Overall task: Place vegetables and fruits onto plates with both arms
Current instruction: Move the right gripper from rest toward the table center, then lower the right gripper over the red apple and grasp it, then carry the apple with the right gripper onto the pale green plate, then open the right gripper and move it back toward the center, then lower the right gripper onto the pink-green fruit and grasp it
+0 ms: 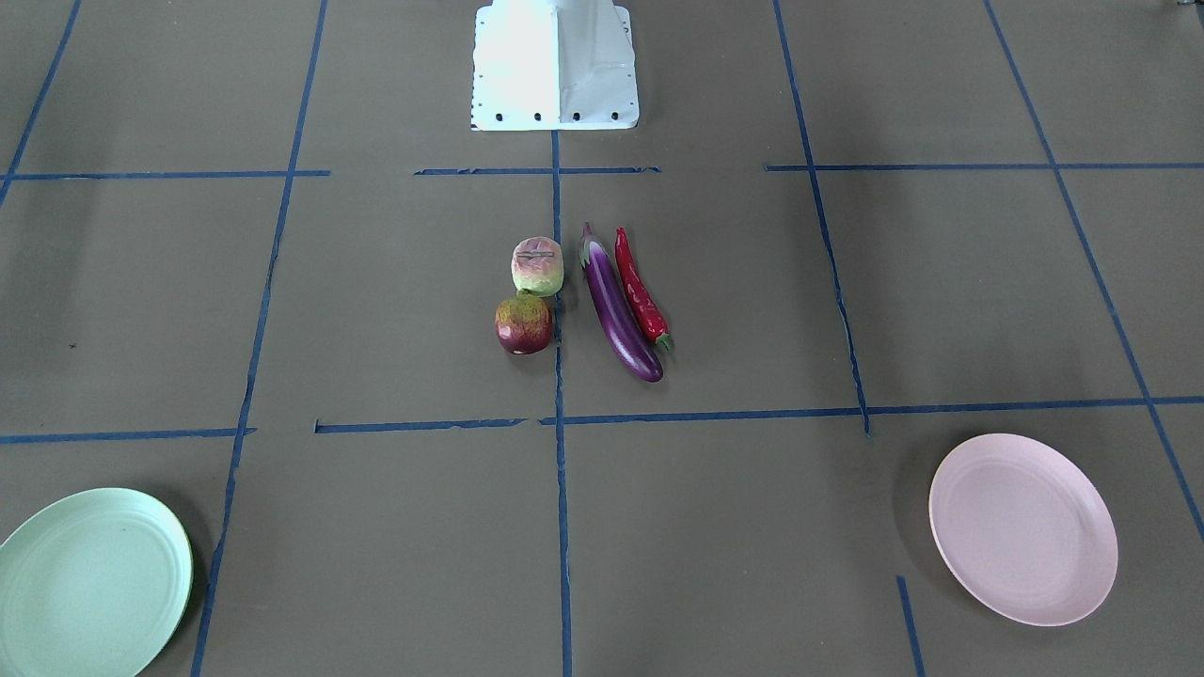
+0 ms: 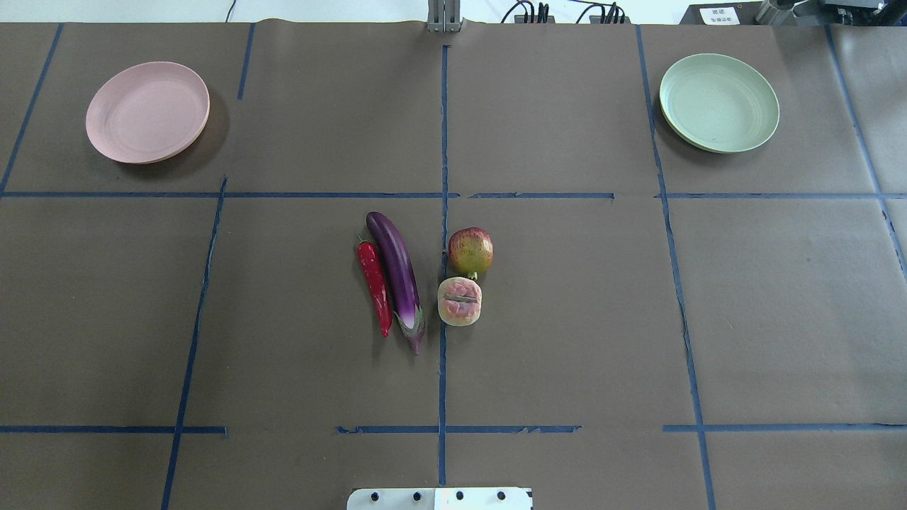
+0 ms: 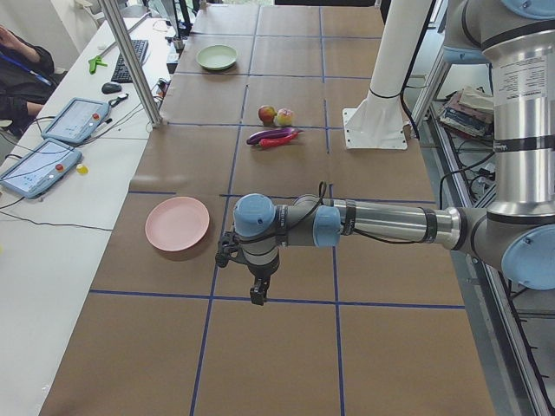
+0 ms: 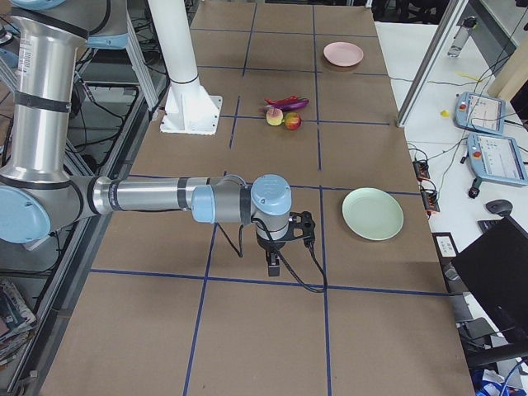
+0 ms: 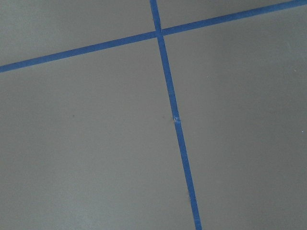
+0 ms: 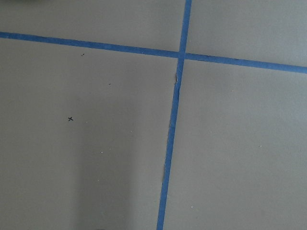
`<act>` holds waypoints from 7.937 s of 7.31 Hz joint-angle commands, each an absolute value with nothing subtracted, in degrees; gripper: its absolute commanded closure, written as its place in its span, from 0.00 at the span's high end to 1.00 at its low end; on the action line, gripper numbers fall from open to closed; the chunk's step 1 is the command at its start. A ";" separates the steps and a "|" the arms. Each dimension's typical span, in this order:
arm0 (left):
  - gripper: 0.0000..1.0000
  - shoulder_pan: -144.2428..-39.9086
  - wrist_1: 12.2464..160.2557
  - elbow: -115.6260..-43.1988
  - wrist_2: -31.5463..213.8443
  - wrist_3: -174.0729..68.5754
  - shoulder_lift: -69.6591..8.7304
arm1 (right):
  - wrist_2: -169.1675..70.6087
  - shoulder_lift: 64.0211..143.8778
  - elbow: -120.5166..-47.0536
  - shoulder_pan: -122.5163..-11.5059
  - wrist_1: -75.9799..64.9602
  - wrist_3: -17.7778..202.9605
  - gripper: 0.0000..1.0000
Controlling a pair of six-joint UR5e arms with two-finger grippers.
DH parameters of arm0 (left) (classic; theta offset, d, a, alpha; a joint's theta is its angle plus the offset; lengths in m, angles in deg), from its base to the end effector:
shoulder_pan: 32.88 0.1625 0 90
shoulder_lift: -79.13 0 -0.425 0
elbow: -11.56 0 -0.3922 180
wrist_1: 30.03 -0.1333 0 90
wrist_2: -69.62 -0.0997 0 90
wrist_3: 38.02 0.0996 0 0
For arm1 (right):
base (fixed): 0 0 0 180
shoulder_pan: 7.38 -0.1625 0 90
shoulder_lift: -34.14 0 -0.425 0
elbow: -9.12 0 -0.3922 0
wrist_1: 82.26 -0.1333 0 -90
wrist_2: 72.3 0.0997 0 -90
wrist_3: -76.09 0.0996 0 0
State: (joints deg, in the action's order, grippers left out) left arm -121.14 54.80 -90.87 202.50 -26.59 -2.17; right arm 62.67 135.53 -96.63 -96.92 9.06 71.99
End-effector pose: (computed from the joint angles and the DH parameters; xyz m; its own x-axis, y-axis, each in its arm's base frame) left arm -0.0526 -0.4267 0.6326 0.7124 0.2031 -0.6717 -0.1750 0.9784 0.1102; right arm 0.0596 -0.4109 0.6144 0.7048 -0.1144 0.7001 0.0586 0.9929 0.1034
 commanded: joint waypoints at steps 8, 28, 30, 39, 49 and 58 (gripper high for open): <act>1.00 -121.03 55.22 -91.10 203.03 -26.68 -2.26 | 52.91 104.76 -104.96 -61.94 9.76 119.16 1.00; 1.00 -120.68 55.23 -90.31 203.12 -26.68 -2.26 | 36.37 75.35 -73.58 -48.99 9.85 130.21 0.00; 1.00 -120.60 55.31 -90.04 203.12 -26.68 -2.34 | 42.46 81.04 -73.15 -60.14 9.33 111.88 0.00; 1.00 -120.59 55.14 -90.13 203.21 -26.68 -2.26 | 55.84 91.54 -47.74 -74.36 -15.72 86.81 1.00; 1.00 -120.51 55.31 -90.31 203.21 -26.59 -2.26 | 34.53 80.83 -88.96 -40.57 13.79 142.29 1.00; 1.00 -120.51 55.31 -90.22 203.21 -26.68 -2.26 | 22.45 81.60 -84.76 -27.42 11.28 151.06 1.00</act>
